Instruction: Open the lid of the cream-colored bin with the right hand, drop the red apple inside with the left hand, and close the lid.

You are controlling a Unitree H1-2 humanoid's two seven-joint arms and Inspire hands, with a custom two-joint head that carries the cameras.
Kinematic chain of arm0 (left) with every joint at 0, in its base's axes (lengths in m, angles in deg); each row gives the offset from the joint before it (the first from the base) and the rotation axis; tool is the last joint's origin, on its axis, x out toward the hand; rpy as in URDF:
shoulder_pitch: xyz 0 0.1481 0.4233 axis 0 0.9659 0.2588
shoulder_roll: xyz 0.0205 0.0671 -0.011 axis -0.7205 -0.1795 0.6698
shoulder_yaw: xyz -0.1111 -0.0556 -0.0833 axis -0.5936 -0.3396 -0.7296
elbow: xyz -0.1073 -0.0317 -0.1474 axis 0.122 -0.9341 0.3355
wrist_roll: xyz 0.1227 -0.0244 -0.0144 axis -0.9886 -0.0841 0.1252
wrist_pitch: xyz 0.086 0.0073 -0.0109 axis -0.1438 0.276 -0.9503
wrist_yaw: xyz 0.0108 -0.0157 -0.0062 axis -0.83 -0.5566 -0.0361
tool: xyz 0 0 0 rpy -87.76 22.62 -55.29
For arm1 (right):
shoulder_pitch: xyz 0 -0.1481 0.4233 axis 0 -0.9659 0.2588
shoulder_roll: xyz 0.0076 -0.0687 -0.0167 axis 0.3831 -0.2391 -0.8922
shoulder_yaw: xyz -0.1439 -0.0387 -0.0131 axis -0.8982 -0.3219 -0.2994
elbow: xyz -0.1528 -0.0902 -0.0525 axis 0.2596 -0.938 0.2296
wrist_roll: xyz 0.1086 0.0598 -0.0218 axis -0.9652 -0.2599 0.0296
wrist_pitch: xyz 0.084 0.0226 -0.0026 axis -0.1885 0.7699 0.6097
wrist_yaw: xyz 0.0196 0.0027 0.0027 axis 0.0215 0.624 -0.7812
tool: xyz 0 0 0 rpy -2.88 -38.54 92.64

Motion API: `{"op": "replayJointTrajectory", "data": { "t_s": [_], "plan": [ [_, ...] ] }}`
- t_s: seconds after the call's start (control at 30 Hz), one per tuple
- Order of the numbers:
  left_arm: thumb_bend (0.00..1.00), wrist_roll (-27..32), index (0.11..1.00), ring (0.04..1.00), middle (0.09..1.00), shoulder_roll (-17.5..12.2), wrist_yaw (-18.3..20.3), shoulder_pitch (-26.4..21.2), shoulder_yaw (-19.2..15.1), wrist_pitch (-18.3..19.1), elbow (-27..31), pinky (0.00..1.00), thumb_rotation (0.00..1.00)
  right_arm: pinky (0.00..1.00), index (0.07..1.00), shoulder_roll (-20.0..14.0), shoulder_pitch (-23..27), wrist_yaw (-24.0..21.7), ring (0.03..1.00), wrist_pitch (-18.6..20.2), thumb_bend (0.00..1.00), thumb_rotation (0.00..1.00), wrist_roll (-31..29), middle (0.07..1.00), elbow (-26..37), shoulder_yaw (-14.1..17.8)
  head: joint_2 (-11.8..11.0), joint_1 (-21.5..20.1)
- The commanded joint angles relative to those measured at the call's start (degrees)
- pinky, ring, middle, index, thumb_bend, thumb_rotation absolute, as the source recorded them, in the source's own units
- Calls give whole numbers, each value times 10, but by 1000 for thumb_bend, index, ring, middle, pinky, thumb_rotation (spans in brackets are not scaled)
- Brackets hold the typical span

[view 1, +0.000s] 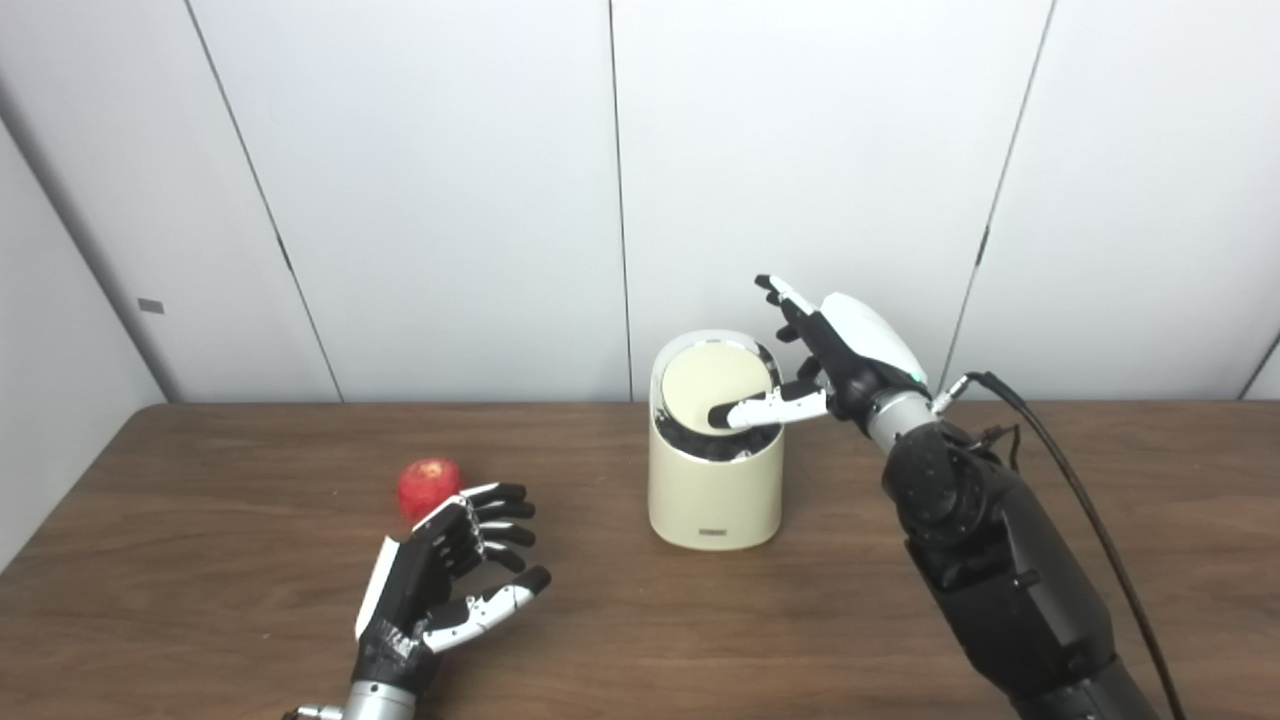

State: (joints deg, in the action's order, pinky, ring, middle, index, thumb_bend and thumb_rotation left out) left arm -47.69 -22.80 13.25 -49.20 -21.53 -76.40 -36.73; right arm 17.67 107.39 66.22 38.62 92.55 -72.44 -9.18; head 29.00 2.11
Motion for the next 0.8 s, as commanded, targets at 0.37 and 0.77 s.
{"op": "replayJointTrajectory", "data": {
  "t_s": [0.37,0.77],
  "plan": [
    [670,13,723,596,680,12,4,18,8,2,-1,475,19,622,966,-3,49,20,842,-11,845,426,17,927,-26,-15,4,2],
    [667,12,727,599,681,11,4,23,10,5,6,475,24,651,951,-6,61,34,849,-9,828,372,23,921,-59,-31,8,1]
  ]
}}
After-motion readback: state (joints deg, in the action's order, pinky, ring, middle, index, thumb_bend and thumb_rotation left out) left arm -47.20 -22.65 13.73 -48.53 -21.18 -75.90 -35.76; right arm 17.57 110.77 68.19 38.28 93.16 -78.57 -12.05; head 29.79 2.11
